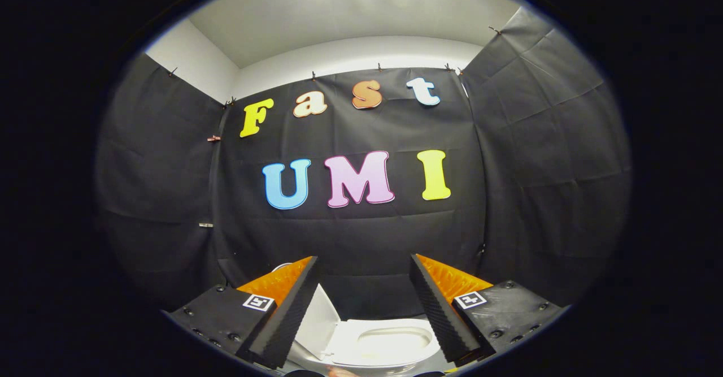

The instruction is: Open the toilet lid.

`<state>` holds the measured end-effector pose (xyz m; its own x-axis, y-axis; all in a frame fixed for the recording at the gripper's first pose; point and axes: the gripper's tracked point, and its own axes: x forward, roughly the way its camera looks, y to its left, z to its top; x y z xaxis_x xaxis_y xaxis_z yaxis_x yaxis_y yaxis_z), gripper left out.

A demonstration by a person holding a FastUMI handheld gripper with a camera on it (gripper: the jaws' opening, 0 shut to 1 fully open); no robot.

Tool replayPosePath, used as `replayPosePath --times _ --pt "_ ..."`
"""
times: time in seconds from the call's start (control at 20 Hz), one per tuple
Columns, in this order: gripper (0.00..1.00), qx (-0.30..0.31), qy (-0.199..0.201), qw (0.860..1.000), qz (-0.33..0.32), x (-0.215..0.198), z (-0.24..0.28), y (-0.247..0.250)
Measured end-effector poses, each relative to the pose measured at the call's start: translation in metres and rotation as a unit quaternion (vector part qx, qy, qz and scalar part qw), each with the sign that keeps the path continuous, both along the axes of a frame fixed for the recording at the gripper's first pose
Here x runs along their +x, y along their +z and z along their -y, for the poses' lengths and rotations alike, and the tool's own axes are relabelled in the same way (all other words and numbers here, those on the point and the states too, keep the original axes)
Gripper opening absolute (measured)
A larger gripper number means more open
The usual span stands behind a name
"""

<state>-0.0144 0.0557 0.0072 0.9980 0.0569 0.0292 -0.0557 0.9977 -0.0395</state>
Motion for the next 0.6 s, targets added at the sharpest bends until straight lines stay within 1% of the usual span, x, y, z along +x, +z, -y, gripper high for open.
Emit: replayPosePath --times 0.2,0.6 --pt "0.96 0.007 -0.002 1.000 -0.002 0.0004 0.0038 -0.0004" --pt "0.96 0.002 0.001 1.000 0.003 -0.0009 0.0045 0.0032"
